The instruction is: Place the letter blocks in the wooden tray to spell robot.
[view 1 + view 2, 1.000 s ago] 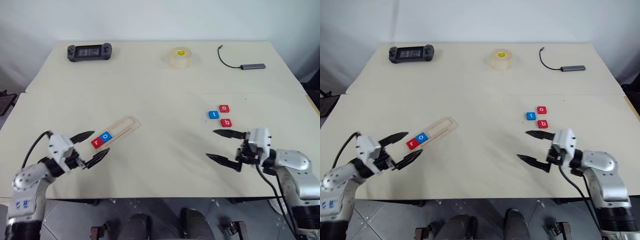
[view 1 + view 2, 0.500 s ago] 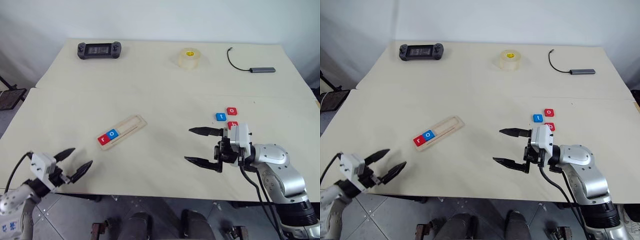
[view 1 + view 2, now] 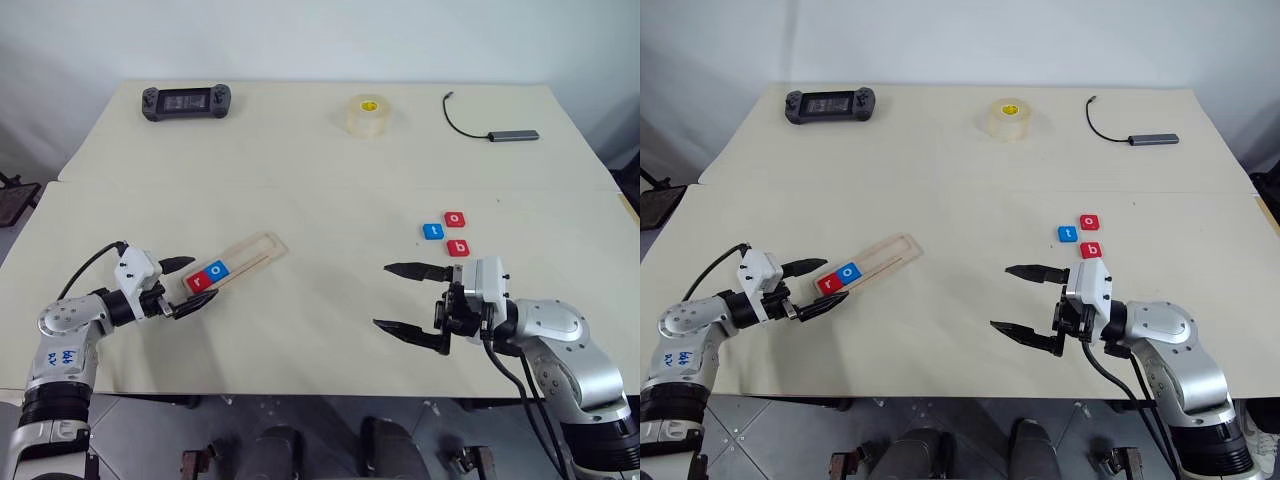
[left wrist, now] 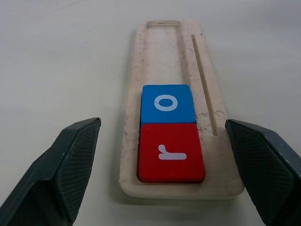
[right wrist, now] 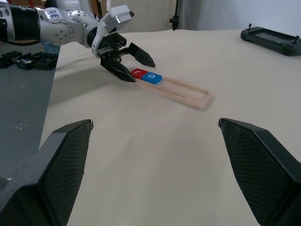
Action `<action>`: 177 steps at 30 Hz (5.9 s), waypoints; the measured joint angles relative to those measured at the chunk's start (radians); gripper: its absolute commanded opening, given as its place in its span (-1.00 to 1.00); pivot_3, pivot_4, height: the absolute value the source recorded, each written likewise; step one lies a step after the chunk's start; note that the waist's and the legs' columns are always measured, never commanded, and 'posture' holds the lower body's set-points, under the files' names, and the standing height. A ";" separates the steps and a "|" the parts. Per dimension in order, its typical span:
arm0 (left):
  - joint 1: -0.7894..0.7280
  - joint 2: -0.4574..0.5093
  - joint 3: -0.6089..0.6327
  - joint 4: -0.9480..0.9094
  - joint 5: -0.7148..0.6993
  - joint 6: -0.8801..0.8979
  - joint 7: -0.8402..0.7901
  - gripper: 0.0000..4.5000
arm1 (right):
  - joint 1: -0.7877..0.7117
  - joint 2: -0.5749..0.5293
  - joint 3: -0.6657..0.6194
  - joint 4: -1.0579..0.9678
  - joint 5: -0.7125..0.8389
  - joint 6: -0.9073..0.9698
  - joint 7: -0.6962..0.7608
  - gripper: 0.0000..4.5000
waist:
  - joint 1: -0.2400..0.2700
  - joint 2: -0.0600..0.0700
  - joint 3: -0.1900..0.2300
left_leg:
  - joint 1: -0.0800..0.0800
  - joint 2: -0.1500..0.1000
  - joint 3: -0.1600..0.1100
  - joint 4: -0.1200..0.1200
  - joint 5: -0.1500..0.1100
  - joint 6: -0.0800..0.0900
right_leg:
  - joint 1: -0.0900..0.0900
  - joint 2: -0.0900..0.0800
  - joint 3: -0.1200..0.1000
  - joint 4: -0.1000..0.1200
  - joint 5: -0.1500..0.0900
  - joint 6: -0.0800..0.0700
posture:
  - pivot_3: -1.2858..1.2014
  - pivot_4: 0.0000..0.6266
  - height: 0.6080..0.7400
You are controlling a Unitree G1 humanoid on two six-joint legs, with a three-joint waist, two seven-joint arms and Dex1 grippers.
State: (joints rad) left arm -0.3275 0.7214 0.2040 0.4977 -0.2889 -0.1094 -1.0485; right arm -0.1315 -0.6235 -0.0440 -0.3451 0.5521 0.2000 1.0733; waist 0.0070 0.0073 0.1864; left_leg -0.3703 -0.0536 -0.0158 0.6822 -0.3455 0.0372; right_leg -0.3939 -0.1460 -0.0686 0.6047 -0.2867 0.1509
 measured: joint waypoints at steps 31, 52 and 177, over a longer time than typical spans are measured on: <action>-0.043 -0.005 -0.033 0.100 0.016 -0.040 -0.075 0.51 | 0.056 -0.007 -0.009 -0.051 0.001 0.019 -0.062 1.00 | -0.004 0.002 -0.001 | 0.002 -0.001 0.000 0.000 0.001 0.000 | 0.001 -0.001 0.001 0.003 0.000 0.000 | 0.03 -0.52 1.00; -0.363 -0.356 -0.458 0.017 0.201 0.021 -0.109 0.51 | 0.541 -0.107 -0.462 -0.103 0.019 -0.031 -0.015 1.00 | 0.034 -0.002 0.000 | -0.001 -0.002 0.003 0.001 0.002 0.003 | 0.001 -0.001 0.001 -0.001 0.001 0.002 | 0.03 -0.52 1.00; -0.039 -0.245 -0.223 -0.363 -0.135 0.073 -0.126 1.00 | -0.138 0.200 -0.347 -0.303 -0.201 1.388 -0.889 0.65 | 0.014 0.002 -0.001 | -0.004 -0.004 -0.001 0.000 0.003 0.002 | -0.004 -0.002 0.004 0.002 0.000 0.000 | 0.03 -0.52 1.00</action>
State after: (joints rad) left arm -0.3665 0.4765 -0.0191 0.1347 -0.4237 -0.0362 -1.1744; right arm -0.2691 -0.4231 -0.3914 -0.6480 0.3514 1.5880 0.1840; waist 0.0208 0.0097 0.1850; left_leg -0.3747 -0.0574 -0.0165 0.6821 -0.3421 0.0391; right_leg -0.3981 -0.1476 -0.0650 0.6068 -0.2864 0.1513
